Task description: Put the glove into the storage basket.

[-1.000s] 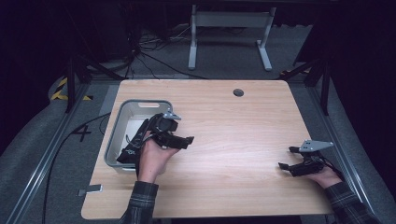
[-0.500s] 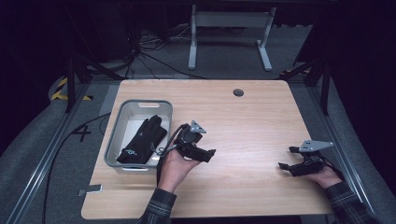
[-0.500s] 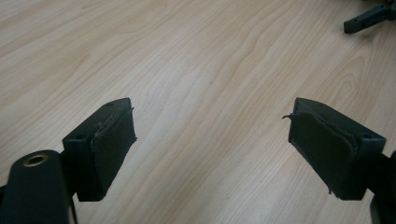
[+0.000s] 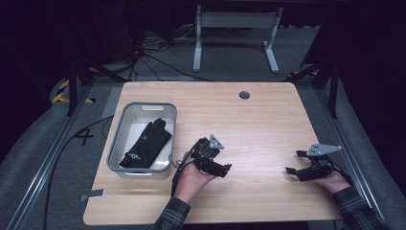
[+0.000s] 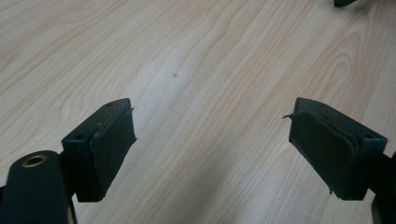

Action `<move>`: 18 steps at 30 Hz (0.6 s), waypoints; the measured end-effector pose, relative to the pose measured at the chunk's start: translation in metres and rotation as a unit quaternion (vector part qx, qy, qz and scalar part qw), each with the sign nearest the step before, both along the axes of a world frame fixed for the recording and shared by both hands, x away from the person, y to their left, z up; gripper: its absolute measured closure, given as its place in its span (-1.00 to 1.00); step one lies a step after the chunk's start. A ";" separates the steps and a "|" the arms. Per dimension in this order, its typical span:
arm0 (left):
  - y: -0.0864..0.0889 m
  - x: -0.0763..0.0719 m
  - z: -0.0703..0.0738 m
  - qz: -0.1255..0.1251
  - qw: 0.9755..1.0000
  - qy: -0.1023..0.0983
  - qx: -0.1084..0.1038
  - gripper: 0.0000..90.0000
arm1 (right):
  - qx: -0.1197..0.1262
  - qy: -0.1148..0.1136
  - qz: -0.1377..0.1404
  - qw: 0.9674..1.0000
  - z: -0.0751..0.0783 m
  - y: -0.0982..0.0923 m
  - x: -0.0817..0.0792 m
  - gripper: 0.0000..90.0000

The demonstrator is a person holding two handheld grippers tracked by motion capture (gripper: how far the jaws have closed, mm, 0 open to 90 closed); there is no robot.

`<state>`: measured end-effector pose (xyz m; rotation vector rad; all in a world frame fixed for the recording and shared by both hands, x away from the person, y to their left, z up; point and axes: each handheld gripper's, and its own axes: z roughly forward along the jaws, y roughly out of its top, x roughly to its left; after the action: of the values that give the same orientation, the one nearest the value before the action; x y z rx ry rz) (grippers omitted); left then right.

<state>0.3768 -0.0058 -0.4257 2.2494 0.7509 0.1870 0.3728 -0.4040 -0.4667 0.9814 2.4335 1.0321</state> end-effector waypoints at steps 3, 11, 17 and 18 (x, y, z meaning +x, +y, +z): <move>-0.007 -0.002 -0.008 -0.006 1.000 -0.002 0.008 -0.67 | 0.000 0.000 0.000 1.000 0.000 0.000 0.000 -0.74; -0.023 -0.005 -0.029 -0.018 0.999 -0.006 0.028 -0.76 | 0.000 0.000 0.000 1.000 0.000 0.000 0.000 -0.74; -0.032 -0.007 -0.042 -0.028 0.998 -0.012 0.048 -0.86 | 0.000 0.000 0.000 1.000 0.000 0.000 0.000 -0.74; -0.032 -0.008 -0.043 -0.028 0.998 -0.013 0.051 -0.88 | 0.000 0.000 0.000 1.000 0.000 0.000 0.000 -0.74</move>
<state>0.3690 -0.0378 -0.4685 2.3563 0.6770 0.2318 0.3728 -0.4040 -0.4667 0.9814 2.4338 1.0316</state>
